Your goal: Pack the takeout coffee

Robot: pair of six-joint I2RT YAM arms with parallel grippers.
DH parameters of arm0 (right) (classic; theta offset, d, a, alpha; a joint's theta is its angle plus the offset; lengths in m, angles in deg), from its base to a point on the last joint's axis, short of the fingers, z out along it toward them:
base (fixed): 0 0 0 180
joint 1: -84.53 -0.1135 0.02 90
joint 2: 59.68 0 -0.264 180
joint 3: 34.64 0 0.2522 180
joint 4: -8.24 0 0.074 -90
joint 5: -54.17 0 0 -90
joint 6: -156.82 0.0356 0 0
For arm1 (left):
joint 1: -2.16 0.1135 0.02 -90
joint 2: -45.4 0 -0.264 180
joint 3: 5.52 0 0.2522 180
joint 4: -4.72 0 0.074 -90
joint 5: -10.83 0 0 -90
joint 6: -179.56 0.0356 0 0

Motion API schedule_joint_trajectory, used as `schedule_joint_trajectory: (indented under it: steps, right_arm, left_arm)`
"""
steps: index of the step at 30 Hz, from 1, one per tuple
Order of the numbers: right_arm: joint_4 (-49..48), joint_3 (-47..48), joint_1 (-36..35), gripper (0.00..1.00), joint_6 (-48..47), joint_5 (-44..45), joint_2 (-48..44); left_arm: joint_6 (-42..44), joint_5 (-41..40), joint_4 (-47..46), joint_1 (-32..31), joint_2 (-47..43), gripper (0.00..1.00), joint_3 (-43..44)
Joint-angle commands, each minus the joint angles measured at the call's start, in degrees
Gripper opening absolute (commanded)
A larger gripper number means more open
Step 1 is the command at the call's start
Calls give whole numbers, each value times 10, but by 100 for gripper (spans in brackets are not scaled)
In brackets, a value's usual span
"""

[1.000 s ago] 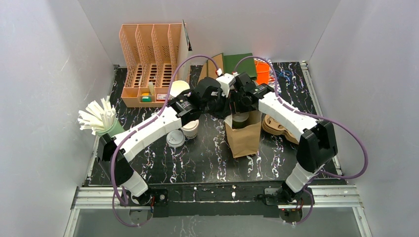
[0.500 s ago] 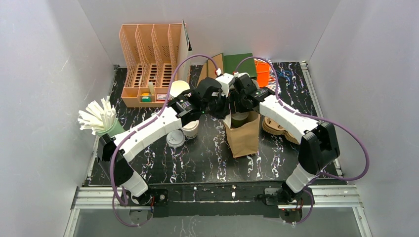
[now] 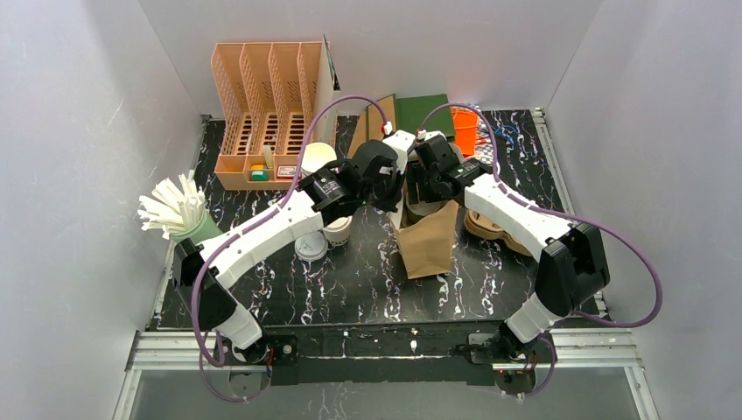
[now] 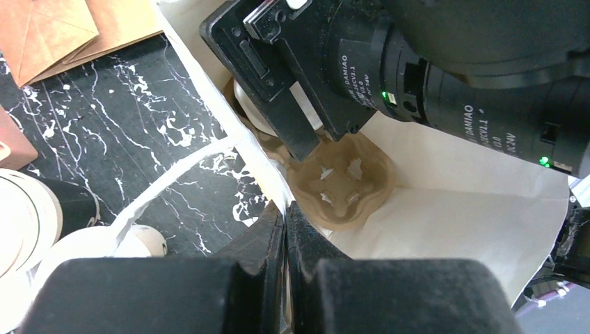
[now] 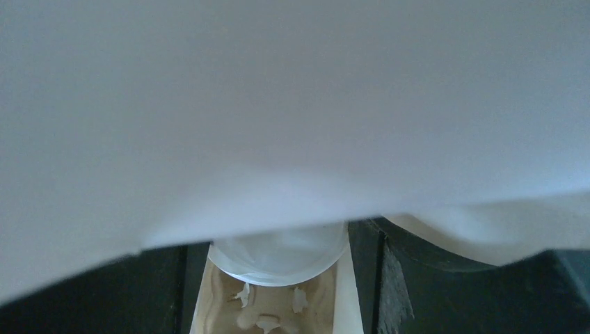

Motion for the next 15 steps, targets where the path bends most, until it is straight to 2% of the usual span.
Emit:
schedule_joint_trajectory:
  steps: [1,10,15]
  right_arm:
    - [43,-16,-3,36,-2,-26,-1]
    - [37,-7,-3,39,-7,-31,-3]
    - [41,1,-3,53,-7,-34,-10]
  left_arm:
    - [37,-58,1,4,-9,0,27]
    - [27,-8,-27,3,-14,0,9]
    - [24,1,-27,4,-19,0,-5]
